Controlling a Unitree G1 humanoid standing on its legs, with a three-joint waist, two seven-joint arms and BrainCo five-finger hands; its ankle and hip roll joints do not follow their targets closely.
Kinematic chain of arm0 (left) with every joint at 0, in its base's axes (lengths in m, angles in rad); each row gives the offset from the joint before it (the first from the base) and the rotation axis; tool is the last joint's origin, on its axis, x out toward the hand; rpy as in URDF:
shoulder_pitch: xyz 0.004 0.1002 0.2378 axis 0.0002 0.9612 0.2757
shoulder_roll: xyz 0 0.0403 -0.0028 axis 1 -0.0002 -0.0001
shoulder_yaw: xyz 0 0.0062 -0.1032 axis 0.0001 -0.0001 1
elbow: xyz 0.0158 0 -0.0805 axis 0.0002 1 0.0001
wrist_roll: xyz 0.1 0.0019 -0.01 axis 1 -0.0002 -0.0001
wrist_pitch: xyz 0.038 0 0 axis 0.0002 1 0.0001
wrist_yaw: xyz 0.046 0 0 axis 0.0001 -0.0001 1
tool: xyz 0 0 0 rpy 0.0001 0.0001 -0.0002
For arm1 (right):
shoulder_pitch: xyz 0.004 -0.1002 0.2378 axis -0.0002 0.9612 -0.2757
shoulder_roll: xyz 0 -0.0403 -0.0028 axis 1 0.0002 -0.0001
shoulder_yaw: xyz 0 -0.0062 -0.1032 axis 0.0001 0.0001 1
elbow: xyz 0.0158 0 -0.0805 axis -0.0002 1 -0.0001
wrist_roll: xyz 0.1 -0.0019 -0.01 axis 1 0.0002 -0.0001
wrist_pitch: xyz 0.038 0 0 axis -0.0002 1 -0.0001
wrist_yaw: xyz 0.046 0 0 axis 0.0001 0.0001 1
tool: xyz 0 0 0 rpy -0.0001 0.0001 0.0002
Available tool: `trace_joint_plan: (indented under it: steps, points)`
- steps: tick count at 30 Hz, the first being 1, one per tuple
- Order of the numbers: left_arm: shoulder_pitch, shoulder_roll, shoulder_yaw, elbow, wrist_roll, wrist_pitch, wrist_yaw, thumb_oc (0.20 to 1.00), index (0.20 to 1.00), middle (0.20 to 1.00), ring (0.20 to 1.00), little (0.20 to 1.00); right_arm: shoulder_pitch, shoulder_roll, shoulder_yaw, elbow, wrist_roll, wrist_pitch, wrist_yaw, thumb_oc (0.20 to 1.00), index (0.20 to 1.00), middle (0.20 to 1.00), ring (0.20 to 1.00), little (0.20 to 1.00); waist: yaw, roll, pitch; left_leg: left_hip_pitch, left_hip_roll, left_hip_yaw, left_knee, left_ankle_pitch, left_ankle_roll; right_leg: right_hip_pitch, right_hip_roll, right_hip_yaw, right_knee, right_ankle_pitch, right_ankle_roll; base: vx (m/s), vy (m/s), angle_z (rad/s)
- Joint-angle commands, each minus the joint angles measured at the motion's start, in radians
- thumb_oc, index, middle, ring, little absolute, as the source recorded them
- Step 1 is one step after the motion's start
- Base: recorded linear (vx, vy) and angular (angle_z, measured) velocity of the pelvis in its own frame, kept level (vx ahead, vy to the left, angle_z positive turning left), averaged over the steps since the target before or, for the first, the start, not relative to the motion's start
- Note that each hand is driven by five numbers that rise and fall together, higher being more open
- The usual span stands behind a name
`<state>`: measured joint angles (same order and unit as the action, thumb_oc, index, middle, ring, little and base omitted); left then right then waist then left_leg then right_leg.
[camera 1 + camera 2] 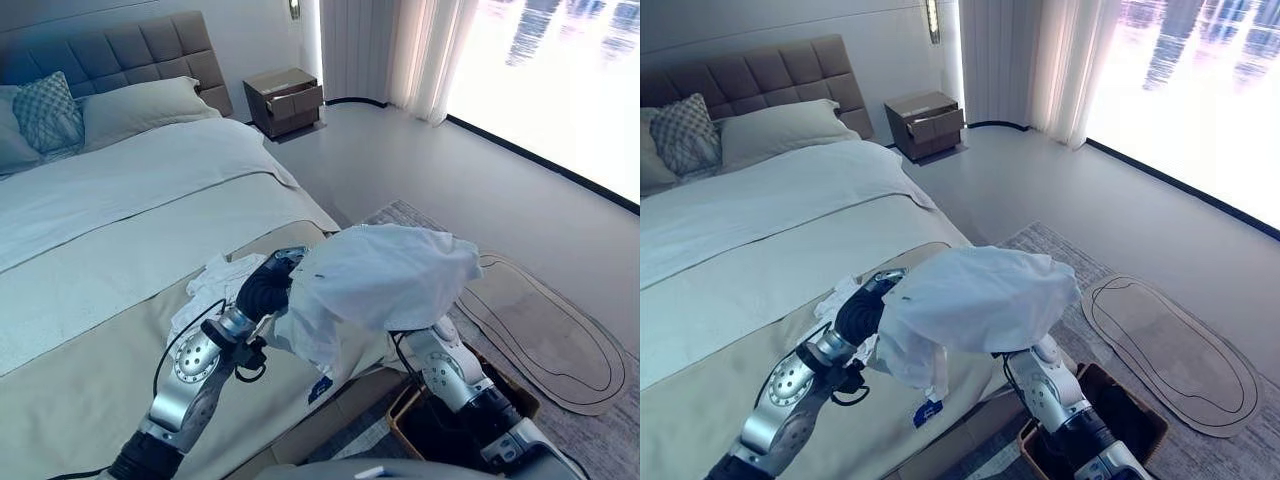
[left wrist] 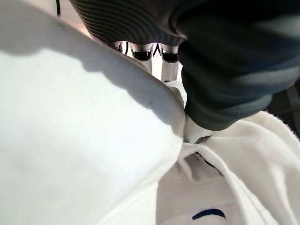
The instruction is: Pick up clothes into the bucket
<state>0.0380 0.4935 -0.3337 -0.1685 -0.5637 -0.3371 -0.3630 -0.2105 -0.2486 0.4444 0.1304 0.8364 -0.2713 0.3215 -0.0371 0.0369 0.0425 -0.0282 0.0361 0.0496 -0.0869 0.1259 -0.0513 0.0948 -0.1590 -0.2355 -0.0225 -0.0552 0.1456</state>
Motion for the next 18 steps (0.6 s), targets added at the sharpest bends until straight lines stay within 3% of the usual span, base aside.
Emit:
trace_joint_plan:
  steps: [1,2,3,18]
  points:
    - [-0.008,0.002,0.052,0.013,-0.004,-0.036,0.01,0.3,0.3,0.3,0.3,0.3,-0.048,0.051,-0.042,-0.076,0.063,-0.056,0.031,0.2,0.2,0.2,0.2,0.2,0.014,-0.057,-0.007,0.021,0.004,-0.012,0.042,-0.102,0.013,-0.087,-0.054,-0.008,-0.004,0.136,0.046,0.0,0.0,0.0]
    - [-0.008,0.002,0.052,0.013,-0.004,-0.036,0.01,0.479,0.479,0.479,0.479,0.479,-0.048,0.051,-0.042,-0.076,0.063,-0.056,0.032,0.2,0.2,0.2,0.2,0.2,0.014,-0.057,-0.007,0.021,0.004,-0.012,0.042,-0.102,0.013,-0.087,-0.054,-0.008,-0.004,0.136,0.046,0.0,0.0,0.0]
    - [-0.004,-0.001,0.057,0.013,0.002,-0.037,0.016,1.0,1.0,1.0,1.0,1.0,-0.045,0.052,-0.046,-0.075,0.068,-0.055,0.033,0.2,0.2,0.2,0.2,0.2,0.014,-0.057,-0.007,0.021,0.004,-0.011,0.043,-0.102,0.013,-0.087,-0.055,-0.008,-0.004,0.136,0.047,0.0,0.0,0.0]
    - [0.017,-0.04,0.107,0.081,0.078,-0.045,0.084,1.0,1.0,1.0,1.0,1.0,0.011,0.06,-0.061,-0.074,0.166,-0.023,0.063,0.2,0.2,0.2,0.2,0.2,0.013,-0.063,-0.004,0.019,0.003,-0.014,0.047,-0.106,0.016,-0.084,-0.055,-0.008,-0.006,0.135,0.045,0.0,0.0,0.0]
